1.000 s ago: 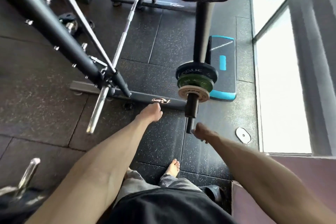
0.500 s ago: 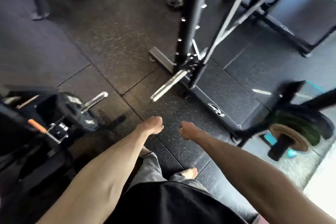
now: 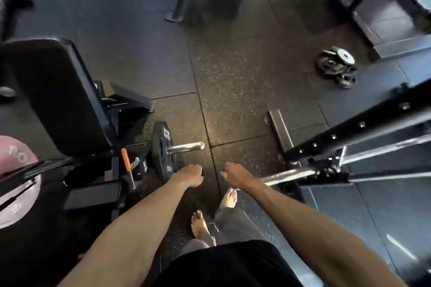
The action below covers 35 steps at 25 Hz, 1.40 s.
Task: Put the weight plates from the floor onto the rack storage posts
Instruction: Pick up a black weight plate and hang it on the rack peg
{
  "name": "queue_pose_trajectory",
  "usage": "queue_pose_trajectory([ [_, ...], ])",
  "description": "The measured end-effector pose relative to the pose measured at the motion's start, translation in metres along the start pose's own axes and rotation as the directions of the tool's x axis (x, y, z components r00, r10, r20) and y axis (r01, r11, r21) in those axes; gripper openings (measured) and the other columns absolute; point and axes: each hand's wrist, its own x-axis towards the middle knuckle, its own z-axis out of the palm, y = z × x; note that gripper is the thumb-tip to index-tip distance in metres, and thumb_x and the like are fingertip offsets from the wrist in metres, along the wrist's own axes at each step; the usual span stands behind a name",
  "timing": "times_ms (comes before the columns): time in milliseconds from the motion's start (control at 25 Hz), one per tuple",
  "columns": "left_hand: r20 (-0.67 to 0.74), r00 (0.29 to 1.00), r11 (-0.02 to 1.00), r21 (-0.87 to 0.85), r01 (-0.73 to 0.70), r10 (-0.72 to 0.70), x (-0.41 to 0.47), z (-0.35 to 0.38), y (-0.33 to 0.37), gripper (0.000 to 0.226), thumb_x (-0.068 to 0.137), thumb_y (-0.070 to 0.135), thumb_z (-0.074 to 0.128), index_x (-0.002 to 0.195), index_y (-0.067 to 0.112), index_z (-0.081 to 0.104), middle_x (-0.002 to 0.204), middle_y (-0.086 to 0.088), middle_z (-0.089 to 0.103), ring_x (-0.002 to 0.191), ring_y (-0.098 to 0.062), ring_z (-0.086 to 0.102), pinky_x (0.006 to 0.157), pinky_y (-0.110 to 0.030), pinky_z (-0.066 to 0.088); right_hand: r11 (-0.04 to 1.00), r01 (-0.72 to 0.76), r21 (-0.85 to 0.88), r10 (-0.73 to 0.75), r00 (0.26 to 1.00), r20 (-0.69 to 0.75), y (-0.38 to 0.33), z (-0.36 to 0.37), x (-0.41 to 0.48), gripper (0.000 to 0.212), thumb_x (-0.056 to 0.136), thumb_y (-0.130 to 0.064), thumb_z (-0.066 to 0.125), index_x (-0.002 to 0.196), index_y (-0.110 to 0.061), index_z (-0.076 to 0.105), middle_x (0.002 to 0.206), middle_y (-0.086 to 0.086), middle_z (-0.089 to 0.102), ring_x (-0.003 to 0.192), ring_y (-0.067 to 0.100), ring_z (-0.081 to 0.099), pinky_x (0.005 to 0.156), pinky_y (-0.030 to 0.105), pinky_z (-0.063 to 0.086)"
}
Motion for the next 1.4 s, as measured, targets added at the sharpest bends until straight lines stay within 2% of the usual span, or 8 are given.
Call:
queue_pose_trajectory([
  [240, 0.049, 0.997, 0.995, 0.067, -0.07, 0.067, 0.086, -0.09, 0.031, 0.032, 0.102, 0.029, 0.045, 0.122, 0.008, 0.057, 0.126, -0.014, 0.062, 0.114, -0.033, 0.06, 0.094, -0.04, 0.048, 0.995, 0.042, -0.088, -0.037, 0.998, 0.056, 0.002, -0.081, 0.088, 0.034, 0.1, -0.031, 0.047, 0.116, -0.002, 0.056, 0.124, 0.024, 0.062, 0.117, 0.043, 0.056, 0.093, 0.043, 0.045],
  [520, 0.061, 0.994, 0.99, 0.104, -0.095, 0.089, 0.215, -0.254, 0.103, 0.03, 0.104, 0.026, 0.041, 0.125, 0.007, 0.052, 0.126, -0.016, 0.059, 0.114, -0.034, 0.058, 0.094, -0.042, 0.047, 0.998, -0.051, -0.045, 0.052, 0.999, 0.017, 0.059, -0.265, 0.181, 0.036, 0.102, -0.025, 0.043, 0.127, -0.001, 0.053, 0.13, 0.023, 0.061, 0.12, 0.039, 0.059, 0.092, 0.038, 0.047],
  [720, 0.041, 0.985, 0.974, 0.146, -0.174, 0.17, 0.308, -0.351, 0.17, 0.024, 0.103, 0.03, 0.043, 0.116, 0.016, 0.057, 0.115, -0.006, 0.064, 0.104, -0.026, 0.06, 0.082, -0.036, 0.046, 0.983, -0.183, 0.025, 0.184, 0.982, -0.033, 0.109, -0.369, 0.243, 0.036, 0.103, -0.026, 0.043, 0.129, -0.003, 0.052, 0.133, 0.02, 0.059, 0.121, 0.038, 0.058, 0.095, 0.039, 0.046],
  [880, 0.088, 0.981, 0.947, 0.26, -0.19, 0.173, 0.394, -0.422, 0.209, 0.037, 0.101, 0.025, 0.04, 0.132, 0.009, 0.052, 0.11, -0.009, 0.068, 0.098, -0.027, 0.065, 0.074, -0.035, 0.047, 0.969, -0.237, 0.074, 0.237, 0.971, 0.011, 0.137, -0.437, 0.296, 0.037, 0.104, -0.027, 0.041, 0.131, -0.003, 0.051, 0.134, 0.021, 0.058, 0.121, 0.039, 0.057, 0.096, 0.039, 0.046],
  [1000, 0.149, 0.967, 0.891, 0.38, -0.249, 0.206, 0.461, -0.49, 0.25, 0.036, 0.099, 0.024, 0.043, 0.13, 0.009, 0.052, 0.122, -0.012, 0.065, 0.108, -0.031, 0.063, 0.082, -0.039, 0.05, 0.938, -0.306, 0.161, 0.313, 0.949, -0.023, 0.155, -0.503, 0.336, 0.038, 0.103, -0.029, 0.043, 0.132, -0.005, 0.051, 0.133, 0.019, 0.059, 0.121, 0.038, 0.057, 0.097, 0.04, 0.046],
  [1120, 0.22, 0.936, 0.831, 0.435, -0.347, 0.276, 0.522, -0.557, 0.305, 0.028, 0.101, 0.022, 0.044, 0.119, 0.008, 0.06, 0.119, -0.013, 0.066, 0.106, -0.031, 0.064, 0.08, -0.038, 0.049, 0.871, -0.378, 0.314, 0.415, 0.908, -0.06, 0.176, -0.571, 0.37, 0.036, 0.102, -0.028, 0.044, 0.127, -0.005, 0.054, 0.128, 0.019, 0.062, 0.117, 0.037, 0.06, 0.093, 0.039, 0.048],
  [1240, 0.259, 0.9, 0.754, 0.491, -0.436, 0.351, 0.569, -0.617, 0.361, 0.028, 0.1, 0.023, 0.044, 0.116, 0.009, 0.061, 0.121, -0.015, 0.065, 0.111, -0.033, 0.062, 0.087, -0.039, 0.048, 0.806, -0.389, 0.446, 0.476, 0.874, -0.098, 0.193, -0.629, 0.397, 0.033, 0.1, -0.03, 0.044, 0.121, -0.008, 0.057, 0.124, 0.017, 0.064, 0.113, 0.035, 0.062, 0.09, 0.038, 0.049],
  [1400, 0.319, 0.868, 0.639, 0.589, -0.495, 0.38, 0.632, -0.673, 0.439, 0.025, 0.099, 0.029, 0.044, 0.114, 0.017, 0.059, 0.123, -0.01, 0.063, 0.111, -0.032, 0.061, 0.088, -0.04, 0.048, 0.709, -0.413, 0.572, 0.55, 0.831, -0.082, 0.227, -0.687, 0.442, 0.032, 0.1, -0.028, 0.043, 0.119, -0.008, 0.058, 0.124, 0.016, 0.064, 0.111, 0.035, 0.063, 0.085, 0.036, 0.048],
])
